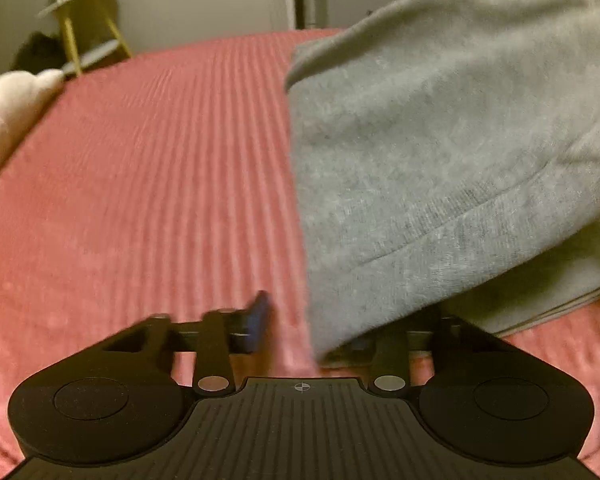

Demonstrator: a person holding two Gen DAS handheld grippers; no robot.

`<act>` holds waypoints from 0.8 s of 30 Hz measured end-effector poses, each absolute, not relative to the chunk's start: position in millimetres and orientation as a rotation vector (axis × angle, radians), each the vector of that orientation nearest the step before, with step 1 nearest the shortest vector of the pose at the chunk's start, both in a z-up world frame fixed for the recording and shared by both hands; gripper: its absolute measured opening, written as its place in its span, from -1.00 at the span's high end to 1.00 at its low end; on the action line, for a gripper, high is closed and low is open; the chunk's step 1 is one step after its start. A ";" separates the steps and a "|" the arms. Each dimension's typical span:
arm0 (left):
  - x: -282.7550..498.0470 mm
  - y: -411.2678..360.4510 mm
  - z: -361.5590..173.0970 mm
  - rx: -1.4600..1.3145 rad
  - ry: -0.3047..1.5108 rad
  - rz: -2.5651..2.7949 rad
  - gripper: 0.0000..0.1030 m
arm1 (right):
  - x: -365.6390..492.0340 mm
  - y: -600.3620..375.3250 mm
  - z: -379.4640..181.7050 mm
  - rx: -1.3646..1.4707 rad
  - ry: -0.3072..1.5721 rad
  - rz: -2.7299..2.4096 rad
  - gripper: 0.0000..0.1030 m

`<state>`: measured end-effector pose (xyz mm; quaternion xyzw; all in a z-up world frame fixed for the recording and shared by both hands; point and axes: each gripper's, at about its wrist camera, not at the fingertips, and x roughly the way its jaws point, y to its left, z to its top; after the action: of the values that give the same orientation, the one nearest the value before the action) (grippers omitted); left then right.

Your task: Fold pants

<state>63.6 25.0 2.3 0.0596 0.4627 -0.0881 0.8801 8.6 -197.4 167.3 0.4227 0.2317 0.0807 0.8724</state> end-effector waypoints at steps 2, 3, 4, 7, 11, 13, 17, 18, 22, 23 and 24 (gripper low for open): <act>58.9 19.2 8.3 0.146 0.933 -0.191 0.67 | 5.1 -201.8 160.2 0.881 0.501 0.144 0.17; 56.0 15.3 11.3 0.174 0.912 -0.186 0.68 | 4.0 -204.4 154.8 0.879 0.515 0.128 0.17; 53.8 11.6 13.2 0.199 0.898 -0.188 0.68 | 2.4 -207.5 149.9 0.874 0.524 0.116 0.17; 54.1 5.3 14.9 0.235 0.903 -0.209 0.68 | -4.3 -219.9 137.7 0.879 0.541 0.074 0.17; 61.8 3.1 16.8 0.238 0.906 -0.196 0.68 | -6.1 -237.9 120.7 0.926 0.577 0.032 0.17; 65.0 2.1 18.3 0.234 0.913 -0.196 0.68 | -6.8 -240.2 117.2 0.923 0.582 0.033 0.17; 66.8 3.0 19.5 0.213 0.944 -0.191 0.68 | -1.6 -240.8 113.9 0.922 0.607 0.032 0.17; 64.3 -2.1 18.9 0.213 0.943 -0.185 0.68 | 0.7 -241.0 112.1 0.923 0.615 0.032 0.17; 57.0 -6.4 21.8 0.218 0.910 -0.185 0.68 | 10.2 -241.0 105.2 0.909 0.664 0.028 0.17; 54.7 -6.0 23.5 0.219 0.898 -0.188 0.68 | 10.5 -240.9 106.0 0.907 0.658 0.035 0.17; 53.3 -5.5 23.8 0.221 0.902 -0.191 0.68 | 8.4 -242.2 106.4 0.908 0.633 0.053 0.17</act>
<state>53.3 -5.5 23.8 0.1064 0.4341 -0.0919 0.8898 8.4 -242.2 106.4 0.4311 0.3004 0.0251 0.8505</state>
